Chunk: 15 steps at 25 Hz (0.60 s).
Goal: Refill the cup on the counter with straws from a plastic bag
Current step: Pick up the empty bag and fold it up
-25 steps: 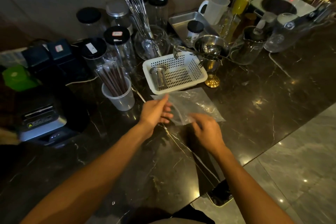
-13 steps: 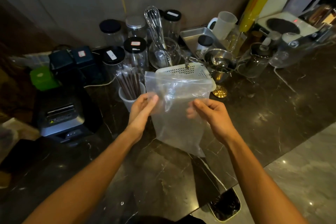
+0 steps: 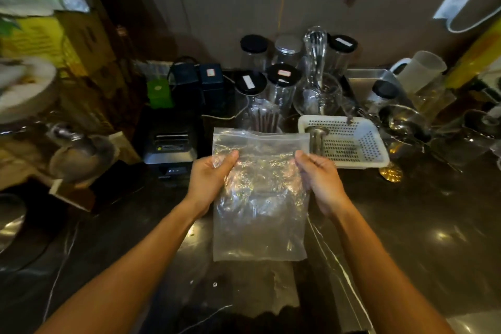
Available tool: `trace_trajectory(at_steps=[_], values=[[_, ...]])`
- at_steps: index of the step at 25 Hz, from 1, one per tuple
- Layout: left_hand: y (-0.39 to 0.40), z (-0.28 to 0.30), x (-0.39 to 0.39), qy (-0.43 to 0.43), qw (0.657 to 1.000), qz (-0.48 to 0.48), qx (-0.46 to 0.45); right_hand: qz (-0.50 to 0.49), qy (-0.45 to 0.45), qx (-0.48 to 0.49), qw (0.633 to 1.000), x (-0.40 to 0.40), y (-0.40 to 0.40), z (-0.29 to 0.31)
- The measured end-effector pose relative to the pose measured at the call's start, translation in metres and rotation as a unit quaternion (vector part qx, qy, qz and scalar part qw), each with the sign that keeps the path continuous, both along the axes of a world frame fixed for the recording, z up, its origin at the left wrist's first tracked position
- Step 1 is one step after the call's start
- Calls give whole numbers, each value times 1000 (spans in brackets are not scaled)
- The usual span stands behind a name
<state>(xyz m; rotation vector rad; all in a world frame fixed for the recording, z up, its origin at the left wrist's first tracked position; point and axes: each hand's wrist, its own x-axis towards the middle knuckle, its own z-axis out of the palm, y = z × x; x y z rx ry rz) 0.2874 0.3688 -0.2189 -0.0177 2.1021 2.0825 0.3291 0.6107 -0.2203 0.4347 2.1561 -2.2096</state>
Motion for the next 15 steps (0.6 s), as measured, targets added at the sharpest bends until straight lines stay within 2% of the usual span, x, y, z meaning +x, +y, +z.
trace_trajectory(at_steps=[3, 6, 8, 11, 13, 15], values=[[-22, -2, 1, -19, 998, 60, -4, 61, -15, -25, 998, -13, -20, -4], [-46, -4, -1, -58, 994, 86, 33, 154, -48, -7, 987, -18, -37, -5], [-58, -5, 0, -86, 993, 54, 60, 133, -52, -11, 990, -22, -45, -8], [-70, -11, 8, -108, 994, -15, 2, 85, -48, -36, 995, -28, -50, -8], [-69, -17, 9, -101, 995, -3, -17, 86, -56, -40, 994, -29, -46, -9], [-67, -19, 6, -86, 996, 28, 3, 118, -75, -22, 990, -25, -41, -10]])
